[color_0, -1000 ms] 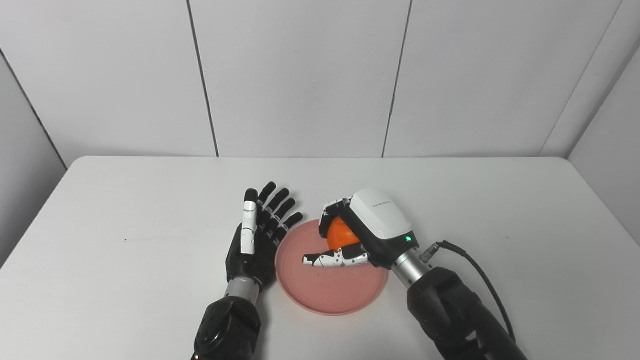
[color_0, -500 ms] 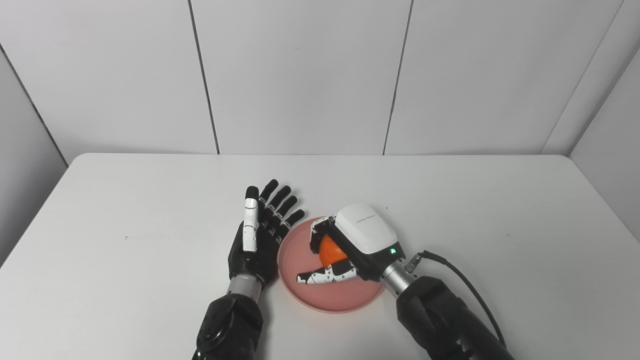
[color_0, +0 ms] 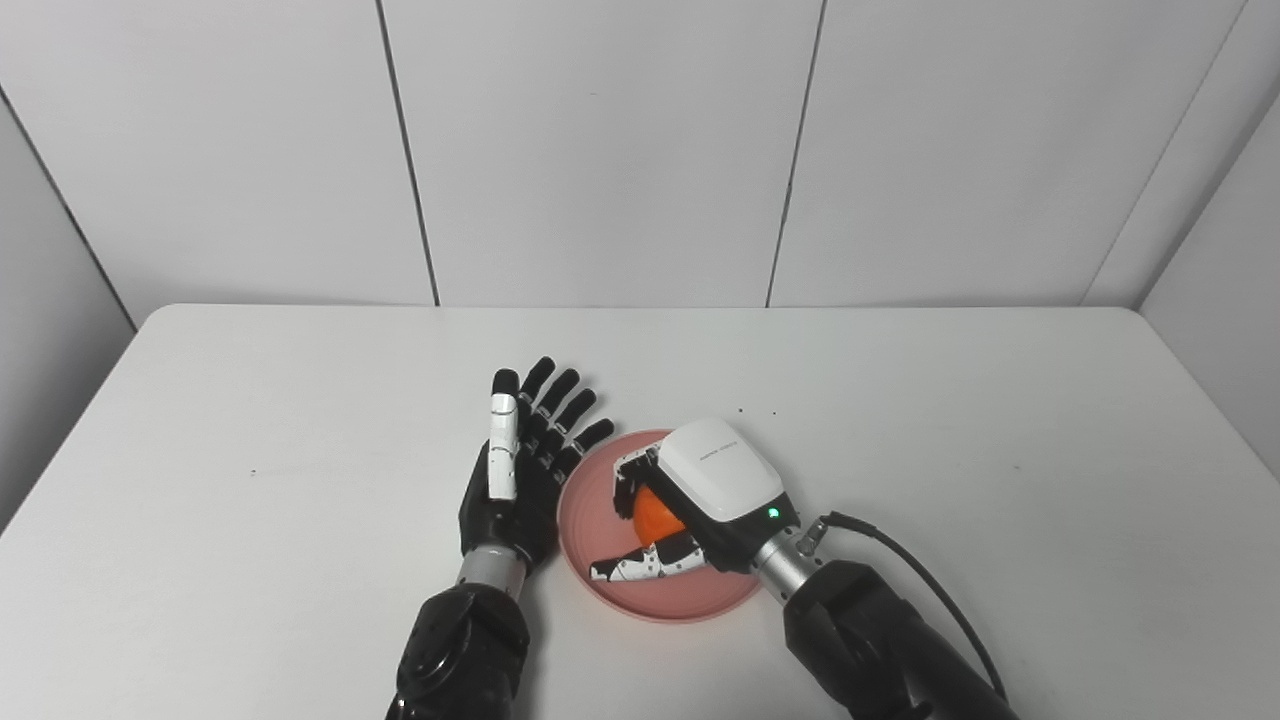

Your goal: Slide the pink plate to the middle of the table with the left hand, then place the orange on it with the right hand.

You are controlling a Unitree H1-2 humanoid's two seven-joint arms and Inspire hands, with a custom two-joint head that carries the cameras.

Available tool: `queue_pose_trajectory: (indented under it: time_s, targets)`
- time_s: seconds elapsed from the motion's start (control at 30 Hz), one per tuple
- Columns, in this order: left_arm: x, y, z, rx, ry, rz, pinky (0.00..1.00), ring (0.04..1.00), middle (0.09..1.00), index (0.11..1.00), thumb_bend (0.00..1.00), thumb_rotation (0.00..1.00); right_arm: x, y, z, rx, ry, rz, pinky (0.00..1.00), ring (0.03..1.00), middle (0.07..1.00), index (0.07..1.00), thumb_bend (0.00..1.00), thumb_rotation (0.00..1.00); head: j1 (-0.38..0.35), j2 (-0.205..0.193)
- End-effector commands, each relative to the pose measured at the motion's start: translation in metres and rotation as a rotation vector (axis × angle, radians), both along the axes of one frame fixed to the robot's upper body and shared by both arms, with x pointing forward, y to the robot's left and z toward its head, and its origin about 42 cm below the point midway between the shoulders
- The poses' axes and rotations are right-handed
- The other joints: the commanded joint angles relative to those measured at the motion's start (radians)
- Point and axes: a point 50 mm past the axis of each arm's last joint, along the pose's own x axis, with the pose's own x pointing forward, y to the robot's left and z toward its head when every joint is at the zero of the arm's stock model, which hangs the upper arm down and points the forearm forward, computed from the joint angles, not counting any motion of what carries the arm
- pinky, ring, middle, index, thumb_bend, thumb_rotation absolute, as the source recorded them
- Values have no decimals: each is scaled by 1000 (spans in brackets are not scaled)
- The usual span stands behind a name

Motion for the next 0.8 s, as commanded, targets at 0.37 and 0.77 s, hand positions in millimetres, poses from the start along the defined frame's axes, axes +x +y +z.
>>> queue_pose_trajectory:
  time_s: [0.37,0.77]
  targets:
    - [-32,-25,-49,-35,214,-36,744,914,942,912,753,783,3,2,21,63,-74,62,273,349,438,516,775,863,-3,-1]
    - [-33,-24,-50,-31,209,-42,735,887,912,888,752,790,1,-2,24,79,-118,82,451,526,603,664,841,973,-5,0]
